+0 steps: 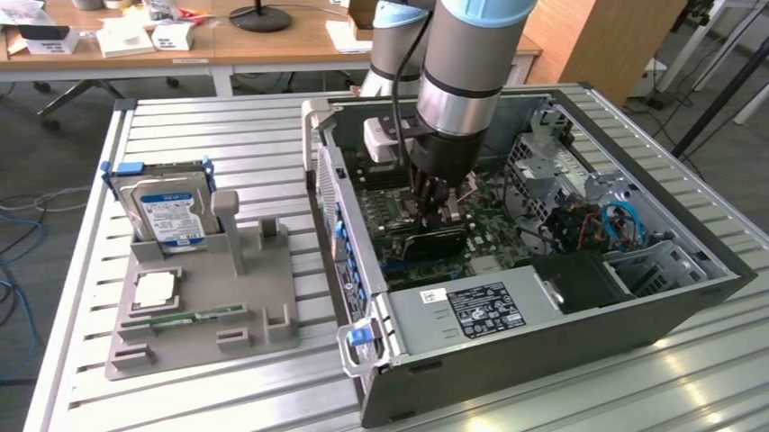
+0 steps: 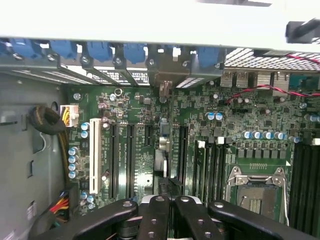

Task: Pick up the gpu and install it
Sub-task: 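Press down on the gpu until it lock into place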

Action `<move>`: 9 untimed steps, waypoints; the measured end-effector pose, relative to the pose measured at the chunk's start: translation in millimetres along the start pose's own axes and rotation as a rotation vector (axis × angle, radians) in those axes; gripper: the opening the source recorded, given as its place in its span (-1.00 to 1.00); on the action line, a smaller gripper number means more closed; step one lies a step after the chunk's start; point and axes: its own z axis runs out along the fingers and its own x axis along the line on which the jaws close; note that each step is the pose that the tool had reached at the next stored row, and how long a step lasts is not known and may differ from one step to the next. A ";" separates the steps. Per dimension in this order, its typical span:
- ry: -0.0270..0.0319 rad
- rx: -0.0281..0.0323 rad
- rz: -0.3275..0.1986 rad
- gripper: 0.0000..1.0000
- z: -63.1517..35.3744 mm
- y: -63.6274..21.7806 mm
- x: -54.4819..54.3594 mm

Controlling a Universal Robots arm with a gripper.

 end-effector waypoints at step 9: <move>0.0003 -0.0002 0.000 -0.80 -18.7 -0.4 -0.4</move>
